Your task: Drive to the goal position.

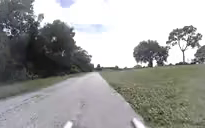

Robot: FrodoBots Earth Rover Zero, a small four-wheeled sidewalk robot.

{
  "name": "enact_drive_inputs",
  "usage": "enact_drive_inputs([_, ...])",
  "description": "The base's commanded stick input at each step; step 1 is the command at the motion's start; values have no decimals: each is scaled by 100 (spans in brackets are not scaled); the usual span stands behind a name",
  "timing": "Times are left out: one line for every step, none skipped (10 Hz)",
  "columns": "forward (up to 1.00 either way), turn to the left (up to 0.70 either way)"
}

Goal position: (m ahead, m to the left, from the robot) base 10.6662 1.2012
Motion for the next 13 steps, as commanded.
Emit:
enact_drive_inputs([70, 0])
enact_drive_inputs([70, 0])
enact_drive_inputs([70, 0])
enact_drive_inputs([70, 0])
enact_drive_inputs([70, 0])
enact_drive_inputs([70, 0])
enact_drive_inputs([70, 0])
enact_drive_inputs([70, 0])
enact_drive_inputs([70, 0])
enact_drive_inputs([70, 1])
enact_drive_inputs([70, 18])
enact_drive_inputs([70, 30])
enact_drive_inputs([70, 34])
